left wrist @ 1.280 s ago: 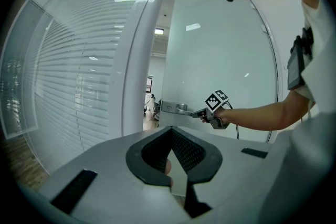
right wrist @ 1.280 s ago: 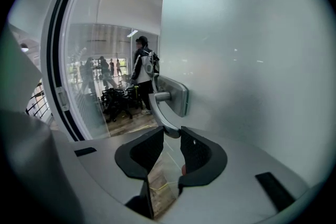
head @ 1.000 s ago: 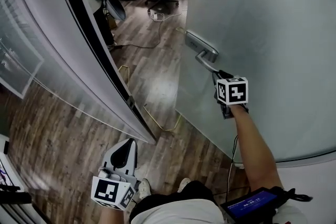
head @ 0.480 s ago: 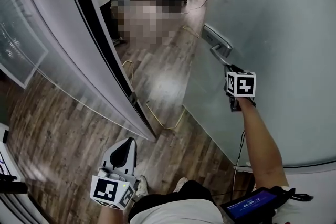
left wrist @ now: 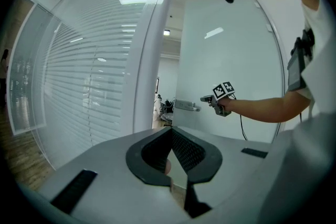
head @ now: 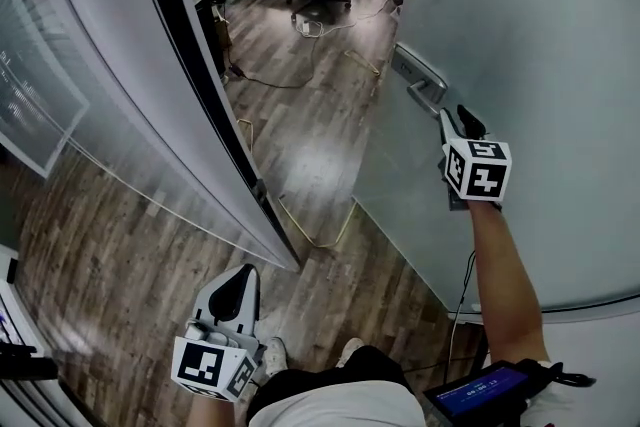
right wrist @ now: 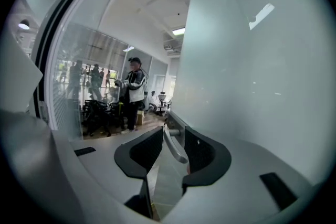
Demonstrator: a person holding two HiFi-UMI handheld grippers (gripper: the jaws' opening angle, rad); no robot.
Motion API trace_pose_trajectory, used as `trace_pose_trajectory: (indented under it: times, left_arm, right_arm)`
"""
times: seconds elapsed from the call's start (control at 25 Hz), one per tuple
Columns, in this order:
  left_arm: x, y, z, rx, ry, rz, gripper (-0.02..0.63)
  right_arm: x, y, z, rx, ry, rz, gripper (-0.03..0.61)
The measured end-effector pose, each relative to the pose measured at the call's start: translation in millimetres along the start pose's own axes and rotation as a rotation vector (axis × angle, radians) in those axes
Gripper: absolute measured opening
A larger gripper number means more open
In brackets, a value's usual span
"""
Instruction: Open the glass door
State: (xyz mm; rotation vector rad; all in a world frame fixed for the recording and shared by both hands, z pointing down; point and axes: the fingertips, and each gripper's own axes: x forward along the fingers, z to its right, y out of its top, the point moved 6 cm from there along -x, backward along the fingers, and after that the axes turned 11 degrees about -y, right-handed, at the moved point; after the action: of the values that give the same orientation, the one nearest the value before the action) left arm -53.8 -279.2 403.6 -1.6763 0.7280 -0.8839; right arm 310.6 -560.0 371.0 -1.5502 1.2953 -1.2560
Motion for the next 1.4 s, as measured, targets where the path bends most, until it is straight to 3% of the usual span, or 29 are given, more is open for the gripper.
trace_pose_trajectory:
  times: [0.48,0.72,1.0,1.24,1.4]
  left_arm:
    - [-26.6,17.5,-25.4,0.06,-0.159,0.048,-0.002]
    - [-51.5,29.9,-38.0,0.125,-0.244,0.052,-0.002]
    - [-91.8,2.3,-52.2,0.172,-0.329,0.071,-0.002]
    - [-115.3,10.8,-60.5,0.144,-0.352,0.099,-0.002]
    - [-125.7,6.9,-50.2,0.136,-0.347,0.122,-0.002]
  right_arm:
    - [-161.9,77.8,-48.9,0.023,-0.065,0.291,0.11]
    - [-245.5,102.3,-87.6,0.005,-0.108,0.358,0.11]
    - [-334.8,83.8,-140.8,0.055,-0.146,0.434,0.038]
    - [-377.2,88.5,-174.0,0.09,-0.137,0.423,0.003]
    - [-397.7,70.6,-185.5,0.127,-0.1,0.388,0.003]
